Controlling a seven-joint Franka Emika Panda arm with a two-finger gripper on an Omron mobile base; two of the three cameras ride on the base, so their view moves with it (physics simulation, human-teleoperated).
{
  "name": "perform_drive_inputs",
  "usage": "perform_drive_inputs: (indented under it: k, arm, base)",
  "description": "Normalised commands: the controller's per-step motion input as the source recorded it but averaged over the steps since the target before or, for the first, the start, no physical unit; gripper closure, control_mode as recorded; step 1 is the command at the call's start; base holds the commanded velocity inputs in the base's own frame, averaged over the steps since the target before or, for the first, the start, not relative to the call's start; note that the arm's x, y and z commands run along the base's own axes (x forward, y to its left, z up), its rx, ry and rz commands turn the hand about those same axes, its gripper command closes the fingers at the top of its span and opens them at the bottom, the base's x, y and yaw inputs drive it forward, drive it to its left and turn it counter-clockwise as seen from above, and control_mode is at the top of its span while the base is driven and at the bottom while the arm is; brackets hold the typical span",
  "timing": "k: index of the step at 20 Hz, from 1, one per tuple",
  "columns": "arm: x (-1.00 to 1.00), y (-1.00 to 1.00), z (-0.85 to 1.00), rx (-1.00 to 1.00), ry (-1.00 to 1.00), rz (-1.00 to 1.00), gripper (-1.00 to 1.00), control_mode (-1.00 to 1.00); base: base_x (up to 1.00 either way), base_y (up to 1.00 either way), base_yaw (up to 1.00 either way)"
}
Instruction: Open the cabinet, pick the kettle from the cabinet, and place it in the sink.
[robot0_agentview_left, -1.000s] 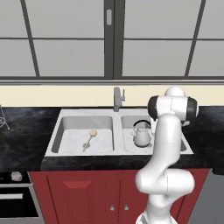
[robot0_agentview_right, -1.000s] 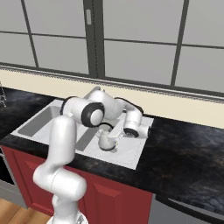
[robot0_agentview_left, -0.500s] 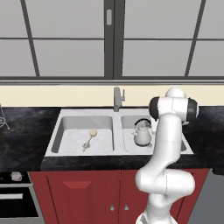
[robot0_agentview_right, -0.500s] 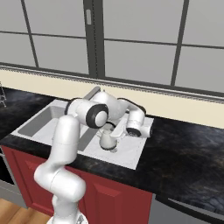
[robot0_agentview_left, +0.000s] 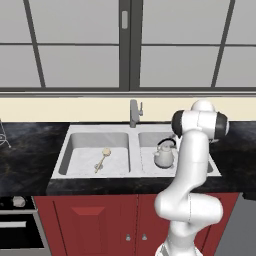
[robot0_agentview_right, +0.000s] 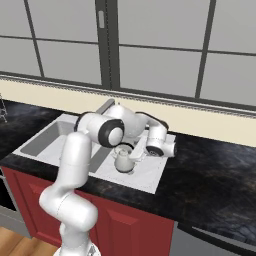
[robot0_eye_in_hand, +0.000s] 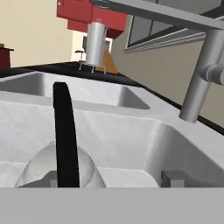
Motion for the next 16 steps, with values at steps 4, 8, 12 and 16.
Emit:
perform_drive_inputs:
  k: [4, 8, 12, 16]
  arm:
    - [-0.13, -0.06, 0.04, -0.16, 0.00, -0.07, -1.00, -1.00]
    - [-0.22, -0.15, 0.14, -0.11, 0.02, -0.05, -1.00, -1.00]
    - [-0.25, -0.10, 0.17, -0.11, 0.06, -0.05, -1.00, -1.00]
    - [-0.42, 0.00, 0.40, -0.01, 0.00, -0.04, -1.00, -1.00]
  base:
    - [0.00, 0.00, 0.00]
    - [0.00, 0.00, 0.00]
    - [0.00, 0.00, 0.00]
    - [0.00, 0.00, 0.00]
